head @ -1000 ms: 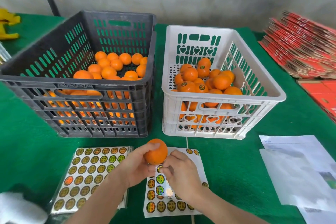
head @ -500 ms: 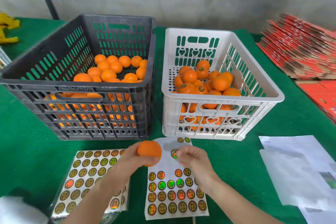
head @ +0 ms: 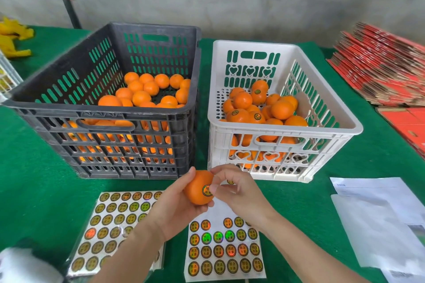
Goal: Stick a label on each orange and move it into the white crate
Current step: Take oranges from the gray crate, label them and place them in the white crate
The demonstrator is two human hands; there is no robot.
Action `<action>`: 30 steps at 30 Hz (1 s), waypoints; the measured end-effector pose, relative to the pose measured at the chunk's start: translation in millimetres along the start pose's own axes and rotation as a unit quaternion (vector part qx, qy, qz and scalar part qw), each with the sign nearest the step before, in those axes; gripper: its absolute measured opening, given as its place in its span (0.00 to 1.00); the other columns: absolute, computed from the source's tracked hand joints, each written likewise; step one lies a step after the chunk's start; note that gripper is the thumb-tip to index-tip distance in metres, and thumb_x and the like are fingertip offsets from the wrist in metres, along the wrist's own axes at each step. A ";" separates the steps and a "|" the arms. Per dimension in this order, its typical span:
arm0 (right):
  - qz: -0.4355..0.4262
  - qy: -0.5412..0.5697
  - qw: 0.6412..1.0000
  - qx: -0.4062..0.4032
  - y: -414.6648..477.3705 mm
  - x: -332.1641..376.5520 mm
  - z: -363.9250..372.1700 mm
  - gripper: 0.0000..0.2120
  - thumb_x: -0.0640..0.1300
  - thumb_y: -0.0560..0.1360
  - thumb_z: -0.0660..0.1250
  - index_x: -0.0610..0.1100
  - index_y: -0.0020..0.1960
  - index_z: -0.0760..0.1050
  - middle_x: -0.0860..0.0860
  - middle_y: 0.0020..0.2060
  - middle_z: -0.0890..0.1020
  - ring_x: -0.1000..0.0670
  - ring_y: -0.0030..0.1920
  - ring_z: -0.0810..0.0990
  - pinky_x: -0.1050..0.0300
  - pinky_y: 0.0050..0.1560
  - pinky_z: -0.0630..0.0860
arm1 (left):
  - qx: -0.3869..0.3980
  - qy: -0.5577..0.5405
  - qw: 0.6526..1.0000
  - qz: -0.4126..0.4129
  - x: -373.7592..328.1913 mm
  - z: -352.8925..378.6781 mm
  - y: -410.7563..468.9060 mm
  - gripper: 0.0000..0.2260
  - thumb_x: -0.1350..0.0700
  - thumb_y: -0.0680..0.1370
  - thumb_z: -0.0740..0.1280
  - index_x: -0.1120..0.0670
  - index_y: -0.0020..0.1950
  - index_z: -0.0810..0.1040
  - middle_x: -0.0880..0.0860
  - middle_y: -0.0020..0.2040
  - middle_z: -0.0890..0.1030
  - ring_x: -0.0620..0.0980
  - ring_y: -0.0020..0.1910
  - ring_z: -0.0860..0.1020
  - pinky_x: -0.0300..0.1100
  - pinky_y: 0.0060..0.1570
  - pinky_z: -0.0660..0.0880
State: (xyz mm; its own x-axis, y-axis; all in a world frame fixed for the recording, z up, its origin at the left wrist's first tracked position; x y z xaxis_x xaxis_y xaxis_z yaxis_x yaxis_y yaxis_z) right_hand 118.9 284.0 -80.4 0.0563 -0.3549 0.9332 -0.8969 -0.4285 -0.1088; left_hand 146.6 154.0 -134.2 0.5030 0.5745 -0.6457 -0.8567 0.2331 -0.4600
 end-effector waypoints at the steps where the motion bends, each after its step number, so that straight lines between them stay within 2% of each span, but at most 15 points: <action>1: -0.004 -0.019 1.000 -0.001 0.0 0.6 0.2 0.09 0.40 0.74 0.68 0.52 0.38 0.75 0.54 0.56 0.75 0.55 0.59 0.73 0.50 0.63 0.71 | 0.002 -0.001 1.000 -0.002 0.4 0.1 0.2 0.23 0.44 0.68 0.70 0.58 0.55 0.81 0.61 0.44 0.81 0.56 0.37 0.78 0.43 0.35 0.78; 4: -0.028 -0.074 0.997 -0.025 -2.0 1.1 1.5 0.09 0.42 0.74 0.67 0.53 0.39 0.73 0.56 0.54 0.75 0.59 0.57 0.72 0.53 0.62 0.71 | 0.006 -0.009 1.000 -0.006 2.4 2.1 0.1 0.22 0.44 0.68 0.71 0.58 0.54 0.82 0.61 0.45 0.81 0.56 0.36 0.79 0.43 0.35 0.77; 7: -0.055 -0.098 0.992 -0.060 -5.8 2.9 2.5 0.08 0.44 0.73 0.69 0.54 0.42 0.71 0.58 0.52 0.75 0.61 0.55 0.73 0.56 0.59 0.73 | -0.007 -0.003 1.000 -0.004 1.4 4.2 0.2 0.26 0.45 0.66 0.72 0.59 0.58 0.78 0.60 0.44 0.82 0.54 0.36 0.79 0.43 0.35 0.78; 11: -0.004 -0.053 0.997 -0.053 -3.5 3.2 -6.1 0.23 0.47 0.68 0.73 0.62 0.52 0.63 0.59 0.49 0.78 0.61 0.49 0.77 0.62 0.52 0.76 | -0.032 0.011 0.999 -0.006 1.0 3.9 -2.2 0.30 0.45 0.63 0.73 0.59 0.60 0.75 0.60 0.46 0.83 0.54 0.37 0.80 0.46 0.39 0.80; 13: -0.005 -0.024 0.999 -0.031 -3.6 2.9 -10.6 0.24 0.48 0.68 0.74 0.62 0.55 0.64 0.59 0.50 0.78 0.62 0.48 0.77 0.64 0.51 0.76 | -0.026 0.007 1.000 -0.001 0.7 7.6 -4.3 0.31 0.44 0.62 0.73 0.60 0.60 0.75 0.61 0.46 0.83 0.54 0.37 0.80 0.45 0.39 0.79; 15: -0.032 -0.033 0.999 0.000 -8.0 5.6 -10.1 0.24 0.54 0.69 0.72 0.63 0.59 0.64 0.63 0.55 0.74 0.65 0.54 0.73 0.64 0.55 0.74 | -0.026 0.012 0.999 0.020 -3.9 14.9 -5.9 0.30 0.43 0.62 0.72 0.58 0.59 0.76 0.61 0.47 0.83 0.55 0.39 0.81 0.46 0.40 0.80; 17: -0.076 -0.097 0.992 0.003 -12.8 9.2 -7.5 0.29 0.59 0.66 0.71 0.66 0.62 0.60 0.66 0.59 0.68 0.67 0.58 0.67 0.69 0.58 0.68 | -0.013 0.056 0.997 0.052 -13.2 29.5 -8.1 0.27 0.41 0.64 0.70 0.56 0.56 0.79 0.59 0.47 0.84 0.55 0.41 0.83 0.44 0.39 0.79; 20: -0.172 -0.133 0.973 -0.071 -12.6 31.5 -19.0 0.30 0.52 0.65 0.72 0.67 0.59 0.59 0.66 0.57 0.66 0.67 0.57 0.66 0.76 0.53 0.65 | -0.008 0.190 0.974 0.123 -37.7 58.8 -13.8 0.25 0.34 0.68 0.64 0.51 0.55 0.80 0.56 0.46 0.84 0.53 0.43 0.83 0.42 0.39 0.79; 22: -0.234 -0.101 0.956 -0.148 -4.7 51.2 -45.8 0.29 0.50 0.64 0.74 0.63 0.59 0.62 0.64 0.56 0.70 0.65 0.55 0.70 0.74 0.51 0.68 | -0.021 0.330 0.913 0.238 -68.7 76.5 -18.0 0.25 0.31 0.74 0.56 0.49 0.54 0.80 0.53 0.48 0.84 0.52 0.45 0.83 0.40 0.42 0.79; 23: -0.259 -0.085 0.945 -0.180 2.0 60.6 -64.4 0.28 0.49 0.65 0.74 0.62 0.58 0.63 0.66 0.55 0.70 0.63 0.55 0.72 0.72 0.51 0.70 | -0.038 0.388 0.867 0.311 -88.5 83.7 -20.3 0.23 0.34 0.77 0.55 0.49 0.52 0.80 0.51 0.47 0.84 0.49 0.44 0.82 0.39 0.42 0.79; 25: -0.255 -0.088 0.937 -0.222 27.1 73.0 -108.6 0.26 0.47 0.65 0.74 0.61 0.56 0.64 0.67 0.52 0.70 0.59 0.53 0.73 0.66 0.50 0.72 | -0.124 0.456 0.763 0.441 -131.7 88.8 -22.9 0.11 0.47 0.81 0.58 0.47 0.47 0.78 0.46 0.43 0.82 0.45 0.42 0.80 0.37 0.43 0.77; 26: -0.216 -0.124 0.940 -0.232 44.9 73.4 -133.3 0.26 0.45 0.65 0.74 0.60 0.55 0.64 0.65 0.51 0.70 0.58 0.51 0.73 0.65 0.47 0.72 | -0.179 0.478 0.715 0.477 -151.3 87.0 -21.3 0.08 0.54 0.81 0.60 0.46 0.46 0.77 0.45 0.42 0.81 0.45 0.42 0.79 0.38 0.45 0.76; 28: -0.064 -0.263 0.947 -0.174 86.5 59.6 -175.8 0.23 0.42 0.64 0.74 0.53 0.53 0.66 0.56 0.48 0.73 0.53 0.47 0.74 0.61 0.40 0.71 | -0.274 0.529 0.650 0.472 -182.8 75.6 -11.7 0.09 0.61 0.79 0.61 0.48 0.46 0.77 0.48 0.44 0.81 0.48 0.43 0.77 0.42 0.48 0.74; 29: 0.025 -0.360 0.926 -0.111 104.5 45.8 -189.2 0.20 0.41 0.64 0.73 0.49 0.52 0.69 0.52 0.47 0.75 0.50 0.47 0.75 0.58 0.38 0.72 | -0.311 0.562 0.629 0.439 -194.0 66.6 -5.4 0.08 0.62 0.79 0.61 0.50 0.48 0.78 0.50 0.45 0.81 0.49 0.44 0.76 0.42 0.48 0.72; 30: 0.088 -0.454 0.886 -0.029 118.9 32.1 -197.4 0.18 0.40 0.64 0.72 0.45 0.52 0.72 0.48 0.48 0.77 0.48 0.48 0.77 0.55 0.41 0.75 | -0.338 0.593 0.609 0.403 -201.8 56.2 0.6 0.08 0.62 0.79 0.62 0.53 0.50 0.79 0.52 0.46 0.81 0.49 0.44 0.75 0.42 0.47 0.71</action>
State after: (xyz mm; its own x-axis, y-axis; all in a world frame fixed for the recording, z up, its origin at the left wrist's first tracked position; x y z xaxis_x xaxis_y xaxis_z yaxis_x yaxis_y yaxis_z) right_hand -72.5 385.6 4.1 0.2184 -0.9458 0.2404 -0.9467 -0.2651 -0.1831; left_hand 38.3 82.3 30.1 0.0223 -0.7764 -0.6298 -0.8390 -0.3571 0.4106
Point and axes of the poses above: each hand's wrist, its own y-axis towards the middle knuckle, its own z-axis out of the palm, x = y × z, the point moved 4 cm from there along y, towards the middle knuckle
